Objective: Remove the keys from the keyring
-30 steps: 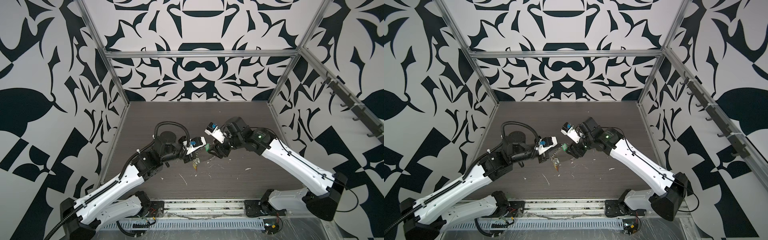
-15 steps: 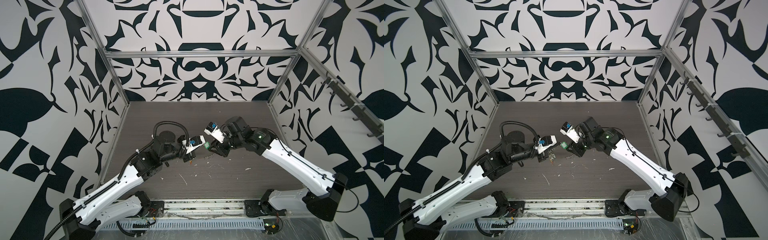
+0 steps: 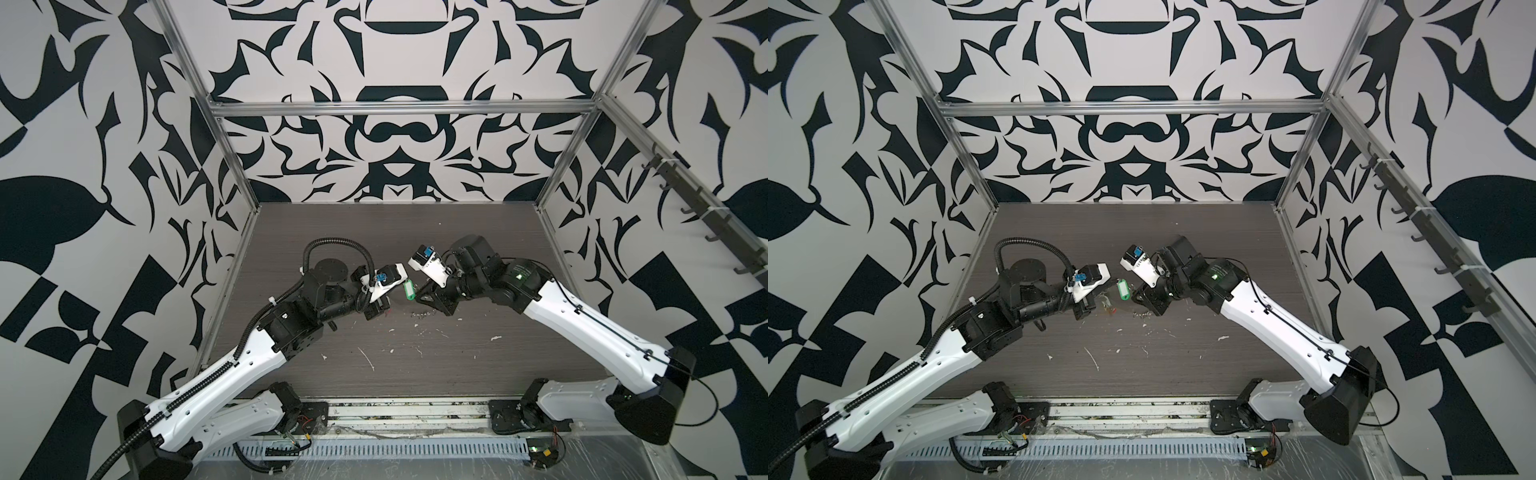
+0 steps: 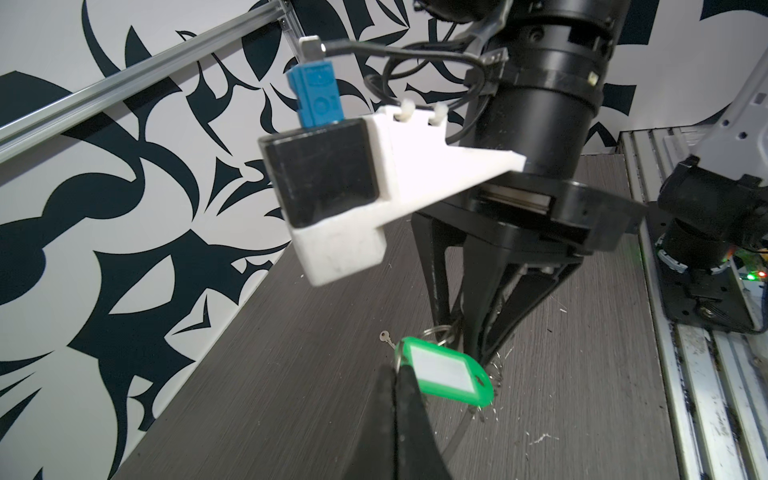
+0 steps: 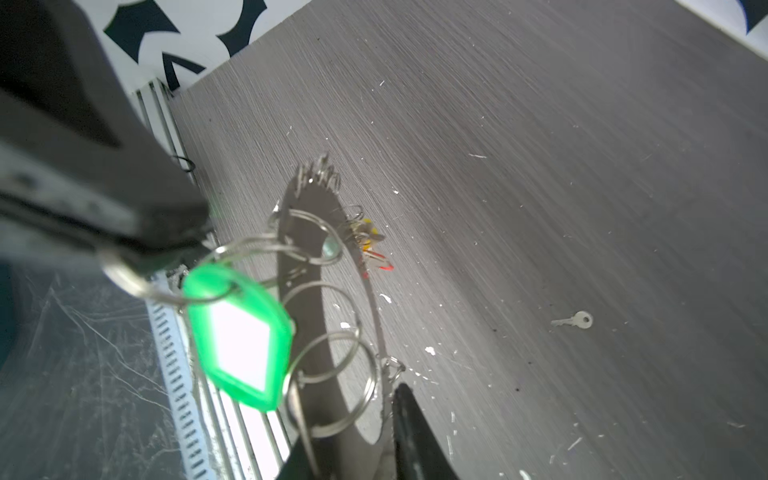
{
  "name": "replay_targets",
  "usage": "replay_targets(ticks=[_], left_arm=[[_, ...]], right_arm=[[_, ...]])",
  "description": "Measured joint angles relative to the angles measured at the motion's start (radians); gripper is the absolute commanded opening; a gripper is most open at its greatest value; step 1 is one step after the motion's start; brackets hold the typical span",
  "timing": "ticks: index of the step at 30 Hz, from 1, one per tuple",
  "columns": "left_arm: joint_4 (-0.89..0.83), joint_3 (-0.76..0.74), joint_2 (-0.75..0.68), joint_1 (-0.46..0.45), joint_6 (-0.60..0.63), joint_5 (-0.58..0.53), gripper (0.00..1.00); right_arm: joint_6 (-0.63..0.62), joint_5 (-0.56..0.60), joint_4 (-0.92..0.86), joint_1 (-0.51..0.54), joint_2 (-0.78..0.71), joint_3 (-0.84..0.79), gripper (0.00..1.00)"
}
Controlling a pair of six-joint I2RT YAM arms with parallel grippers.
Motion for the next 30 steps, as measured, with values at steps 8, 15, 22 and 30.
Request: replay_targets(ticks=[8,15,22,30], left_arm=[[0.003,0.001,0.0,0.0,-0.012,-0.006,0.0],[0.007,0.001,0.0,0.001,-0.014,-0.011,0.0],[0.011,-0.003,-0.007,0.001,-0.014,-0.021,0.02],[0.055,-0.019,-0.031,0.005,-0.013,-0.043,0.38]], right_arm=[[0.011,-0.011,0.014,0.001,-0.004,-0.004,0.07],[0.015,-0.014,0.029,0.001,-0.004,-0.004,0.0],[0.016,-0.014,0.037,0.001,-0.006,-0.004,0.0],[0.033,0.003,0.035,0.0,-0.018,-0.012,0.0]])
